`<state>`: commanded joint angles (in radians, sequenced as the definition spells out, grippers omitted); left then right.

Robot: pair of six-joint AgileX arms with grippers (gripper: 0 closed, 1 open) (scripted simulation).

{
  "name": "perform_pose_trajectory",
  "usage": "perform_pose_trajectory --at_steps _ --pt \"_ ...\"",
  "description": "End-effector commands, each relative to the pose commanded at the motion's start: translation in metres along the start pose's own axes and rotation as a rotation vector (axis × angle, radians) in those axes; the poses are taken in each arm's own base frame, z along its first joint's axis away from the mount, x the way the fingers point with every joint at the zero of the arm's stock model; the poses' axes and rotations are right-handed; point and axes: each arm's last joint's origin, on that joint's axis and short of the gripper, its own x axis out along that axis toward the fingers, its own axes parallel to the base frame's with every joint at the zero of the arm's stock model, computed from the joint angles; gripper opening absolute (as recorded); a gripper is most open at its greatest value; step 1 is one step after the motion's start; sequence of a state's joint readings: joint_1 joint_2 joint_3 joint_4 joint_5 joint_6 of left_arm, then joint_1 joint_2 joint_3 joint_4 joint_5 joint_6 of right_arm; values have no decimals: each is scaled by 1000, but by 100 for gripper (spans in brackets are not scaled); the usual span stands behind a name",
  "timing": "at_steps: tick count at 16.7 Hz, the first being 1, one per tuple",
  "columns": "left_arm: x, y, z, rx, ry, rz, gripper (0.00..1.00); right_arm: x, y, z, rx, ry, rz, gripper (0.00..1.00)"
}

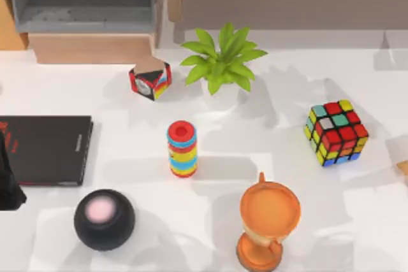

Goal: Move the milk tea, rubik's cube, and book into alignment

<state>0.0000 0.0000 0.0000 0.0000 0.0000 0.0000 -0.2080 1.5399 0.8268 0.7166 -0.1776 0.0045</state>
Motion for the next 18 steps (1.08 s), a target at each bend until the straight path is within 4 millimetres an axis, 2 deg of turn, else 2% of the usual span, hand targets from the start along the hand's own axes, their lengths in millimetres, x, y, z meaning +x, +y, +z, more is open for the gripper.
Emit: perform_pose_trajectory --at_steps 3,6,13,18 --pt "0 0 0 0 0 0 100 35 -15 -23 2 4 -1 100" --pt "0 0 0 0 0 0 100 52 -23 -36 1 0 -1 100" --pt "0 0 0 0 0 0 100 56 -22 -37 2 3 -1 100" --pt "0 0 0 0 0 0 100 95 -25 -37 1 0 -1 100"
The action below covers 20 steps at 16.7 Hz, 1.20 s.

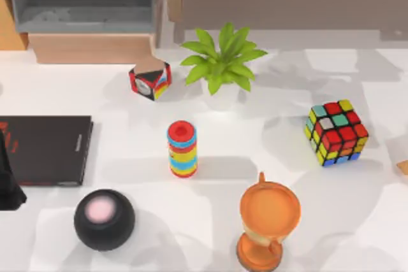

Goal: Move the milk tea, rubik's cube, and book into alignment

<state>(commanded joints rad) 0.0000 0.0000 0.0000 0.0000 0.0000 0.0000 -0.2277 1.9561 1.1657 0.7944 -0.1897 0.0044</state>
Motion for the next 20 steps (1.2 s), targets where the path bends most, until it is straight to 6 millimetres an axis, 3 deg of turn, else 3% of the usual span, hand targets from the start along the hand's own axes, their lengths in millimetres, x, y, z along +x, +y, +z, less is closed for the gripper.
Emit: perform_pose_trajectory --at_steps 5,10,20 --pt "0 0 0 0 0 0 100 36 1 0 0 -2 0 100" --pt "0 0 0 0 0 0 100 39 1 0 0 0 0 100" --pt "0 0 0 0 0 0 100 39 1 0 0 0 0 25"
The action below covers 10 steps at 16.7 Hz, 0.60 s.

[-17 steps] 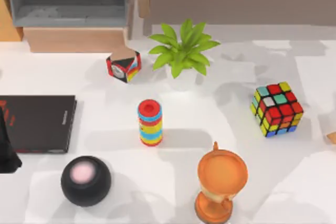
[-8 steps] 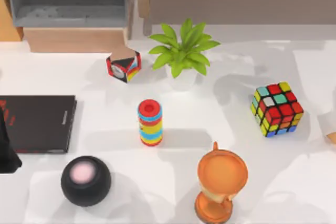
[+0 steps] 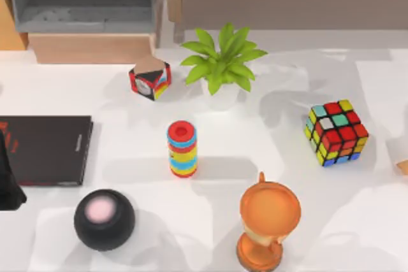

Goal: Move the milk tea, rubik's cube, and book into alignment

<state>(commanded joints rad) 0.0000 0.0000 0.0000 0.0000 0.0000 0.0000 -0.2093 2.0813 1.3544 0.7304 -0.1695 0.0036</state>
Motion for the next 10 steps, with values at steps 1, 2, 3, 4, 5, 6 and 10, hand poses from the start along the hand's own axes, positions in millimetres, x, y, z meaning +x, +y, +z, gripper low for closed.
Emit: perform_pose_trajectory --at_steps 1,2,3,4,5,6,10 --pt "0 0 0 0 0 0 100 0 0 0 0 0 0 17" --pt "0 0 0 0 0 0 100 0 0 0 0 0 0 10" --pt "0 0 0 0 0 0 100 0 0 0 0 0 0 2" --pt "0 0 0 0 0 0 100 0 0 0 0 0 0 0" --pt "0 0 0 0 0 0 100 0 0 0 0 0 0 0" --pt "0 0 0 0 0 0 100 0 0 0 0 0 0 0" --pt "0 0 0 0 0 0 100 0 0 0 0 0 0 0"
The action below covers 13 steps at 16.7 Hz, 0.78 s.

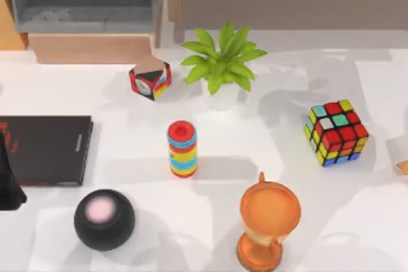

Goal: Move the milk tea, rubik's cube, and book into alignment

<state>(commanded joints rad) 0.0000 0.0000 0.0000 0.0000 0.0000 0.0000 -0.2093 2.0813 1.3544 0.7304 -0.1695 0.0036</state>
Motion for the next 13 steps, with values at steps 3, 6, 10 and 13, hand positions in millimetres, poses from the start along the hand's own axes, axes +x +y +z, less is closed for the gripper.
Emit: perform_pose_trajectory --at_steps 3,6,10,13 --pt "0 0 0 0 0 0 100 -1 -1 1 1 -2 -3 0" --pt "0 0 0 0 0 0 100 -15 -2 6 0 -6 -3 0" --pt "0 0 0 0 0 0 100 -39 -2 10 1 -3 -3 0" --pt "0 0 0 0 0 0 100 -57 -2 9 2 2 -3 0"
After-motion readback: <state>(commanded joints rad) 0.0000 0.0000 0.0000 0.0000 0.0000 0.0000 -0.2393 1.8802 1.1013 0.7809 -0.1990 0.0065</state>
